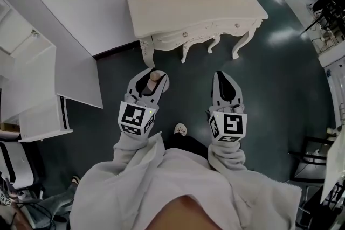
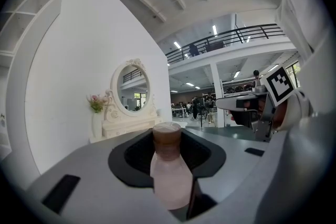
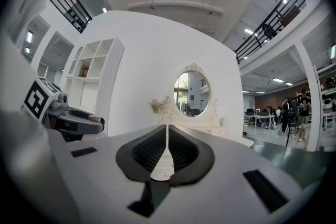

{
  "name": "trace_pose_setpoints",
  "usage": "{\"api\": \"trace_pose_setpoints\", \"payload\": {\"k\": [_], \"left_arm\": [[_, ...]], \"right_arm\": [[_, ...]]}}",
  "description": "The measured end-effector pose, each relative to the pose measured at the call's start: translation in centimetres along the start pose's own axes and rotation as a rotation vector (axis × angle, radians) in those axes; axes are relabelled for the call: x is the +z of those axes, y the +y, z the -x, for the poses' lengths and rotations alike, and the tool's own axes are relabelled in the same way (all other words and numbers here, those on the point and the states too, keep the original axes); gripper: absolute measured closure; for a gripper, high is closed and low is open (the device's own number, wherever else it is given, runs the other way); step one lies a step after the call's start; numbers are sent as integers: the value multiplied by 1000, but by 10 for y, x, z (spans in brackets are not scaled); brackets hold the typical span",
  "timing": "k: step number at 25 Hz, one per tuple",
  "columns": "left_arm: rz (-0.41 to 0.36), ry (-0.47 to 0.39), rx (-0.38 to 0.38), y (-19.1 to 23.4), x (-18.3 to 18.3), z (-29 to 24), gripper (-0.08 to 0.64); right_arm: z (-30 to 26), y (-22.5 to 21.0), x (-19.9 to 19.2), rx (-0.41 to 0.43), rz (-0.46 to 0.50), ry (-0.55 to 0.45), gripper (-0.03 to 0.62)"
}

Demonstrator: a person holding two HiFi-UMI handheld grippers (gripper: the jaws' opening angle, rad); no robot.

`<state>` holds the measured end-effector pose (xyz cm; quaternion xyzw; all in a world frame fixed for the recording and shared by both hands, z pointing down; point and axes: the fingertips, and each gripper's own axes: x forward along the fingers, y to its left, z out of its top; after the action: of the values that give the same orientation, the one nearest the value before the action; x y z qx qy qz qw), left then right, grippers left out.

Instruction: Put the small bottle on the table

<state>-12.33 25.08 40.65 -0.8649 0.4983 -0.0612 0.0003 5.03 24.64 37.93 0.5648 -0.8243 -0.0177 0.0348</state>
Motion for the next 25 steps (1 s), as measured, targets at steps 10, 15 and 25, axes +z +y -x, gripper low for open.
{"api": "trace_pose_setpoints", "payload": {"k": [10, 15, 25], "left_arm": [[1, 3, 36, 12, 1, -38, 408], [-10, 8, 44, 13, -4, -43, 408], [4, 23, 52, 19, -9, -51, 408]], "right_arm": [[-40, -24, -1, 36, -3, -8, 555], [-46, -25, -11, 53, -17, 7, 554], [-57, -17, -25, 84, -1, 44, 555]]}}
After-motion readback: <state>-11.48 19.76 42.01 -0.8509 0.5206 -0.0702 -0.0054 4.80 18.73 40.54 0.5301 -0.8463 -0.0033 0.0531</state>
